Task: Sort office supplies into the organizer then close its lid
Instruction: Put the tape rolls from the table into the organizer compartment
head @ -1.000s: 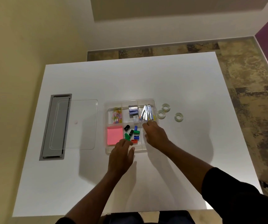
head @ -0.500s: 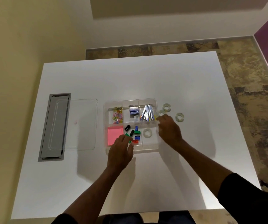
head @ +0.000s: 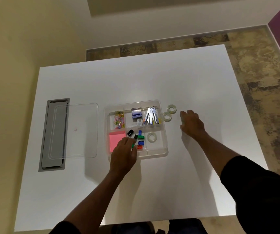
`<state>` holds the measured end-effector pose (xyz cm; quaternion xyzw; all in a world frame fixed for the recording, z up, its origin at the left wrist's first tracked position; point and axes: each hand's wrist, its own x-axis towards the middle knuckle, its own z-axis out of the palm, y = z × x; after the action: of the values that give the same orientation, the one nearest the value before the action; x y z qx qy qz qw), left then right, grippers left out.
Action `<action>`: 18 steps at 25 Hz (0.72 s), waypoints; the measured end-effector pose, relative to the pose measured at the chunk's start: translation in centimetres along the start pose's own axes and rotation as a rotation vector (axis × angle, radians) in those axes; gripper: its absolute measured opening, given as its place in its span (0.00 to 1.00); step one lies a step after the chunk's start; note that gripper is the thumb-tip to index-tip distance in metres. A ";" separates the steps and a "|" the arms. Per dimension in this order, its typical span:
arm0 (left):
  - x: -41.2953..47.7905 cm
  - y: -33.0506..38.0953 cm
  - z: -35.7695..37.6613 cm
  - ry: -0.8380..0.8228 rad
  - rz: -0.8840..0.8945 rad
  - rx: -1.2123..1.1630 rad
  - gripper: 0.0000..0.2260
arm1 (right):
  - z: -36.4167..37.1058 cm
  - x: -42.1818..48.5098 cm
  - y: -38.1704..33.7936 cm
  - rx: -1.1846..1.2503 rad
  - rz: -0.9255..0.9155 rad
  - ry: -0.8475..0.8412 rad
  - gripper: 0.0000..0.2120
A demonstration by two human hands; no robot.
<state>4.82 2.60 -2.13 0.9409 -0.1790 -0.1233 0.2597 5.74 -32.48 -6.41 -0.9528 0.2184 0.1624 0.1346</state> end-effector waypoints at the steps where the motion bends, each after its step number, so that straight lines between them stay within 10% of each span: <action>1: 0.0 0.1 0.1 -0.005 0.000 0.001 0.11 | 0.2 0.1 0.0 -0.028 -0.016 0.008 0.17; 18: 0.0 0.5 -0.4 -0.008 0.020 -0.006 0.12 | 0.4 -8.0 -7.0 0.311 -0.435 0.187 0.24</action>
<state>4.81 2.37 -1.54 0.9378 -0.1892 -0.1249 0.2630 2.10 -23.28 -2.52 -0.9560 0.0425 0.0055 0.2902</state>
